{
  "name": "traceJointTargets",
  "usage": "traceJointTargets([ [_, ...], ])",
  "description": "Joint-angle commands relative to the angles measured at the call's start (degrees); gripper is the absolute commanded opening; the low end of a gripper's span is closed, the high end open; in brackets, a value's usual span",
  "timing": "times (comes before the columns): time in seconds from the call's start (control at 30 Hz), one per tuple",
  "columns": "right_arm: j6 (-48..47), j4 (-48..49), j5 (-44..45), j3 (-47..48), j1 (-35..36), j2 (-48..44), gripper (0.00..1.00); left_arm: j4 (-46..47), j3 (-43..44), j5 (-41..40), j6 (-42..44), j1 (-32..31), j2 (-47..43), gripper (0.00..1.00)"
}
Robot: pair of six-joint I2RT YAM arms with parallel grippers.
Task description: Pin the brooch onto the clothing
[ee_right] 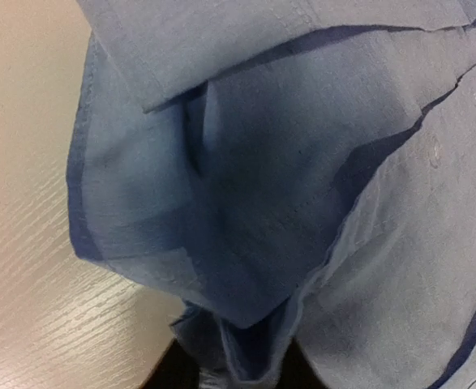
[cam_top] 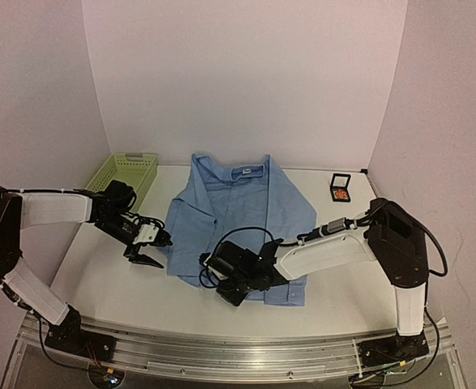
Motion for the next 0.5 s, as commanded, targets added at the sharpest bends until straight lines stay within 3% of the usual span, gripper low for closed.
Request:
traceJointTargets([
  [0.0,0.7,-4.0,-2.6,2.5,0.0,2.6,0.06,0.9,-1.2,3.9,1.0,0.0,-5.0,0.68],
  [0.03,0.5,-5.0,-4.7,3.9,0.0,2.8,0.0,0.5,-1.4,4.8,1.3,0.0,-5.6,0.68],
  [0.17,1.3,-9.0,-15.0,10.3,-1.0,0.8,0.0,0.2,-1.6,7.5,-0.7,-1.0,-7.4,0.67],
  [0.3,4.0,-9.2,-24.2,10.6,-4.4,-5.5,0.0,2.3,-3.8,7.1,-3.6,-3.7,-9.6,0.69],
  [0.47,5.3,-9.2,-28.9,11.8,-7.4,-11.4,0.0,7.4,-7.3,4.1,-7.6,-6.2,-11.1,0.76],
])
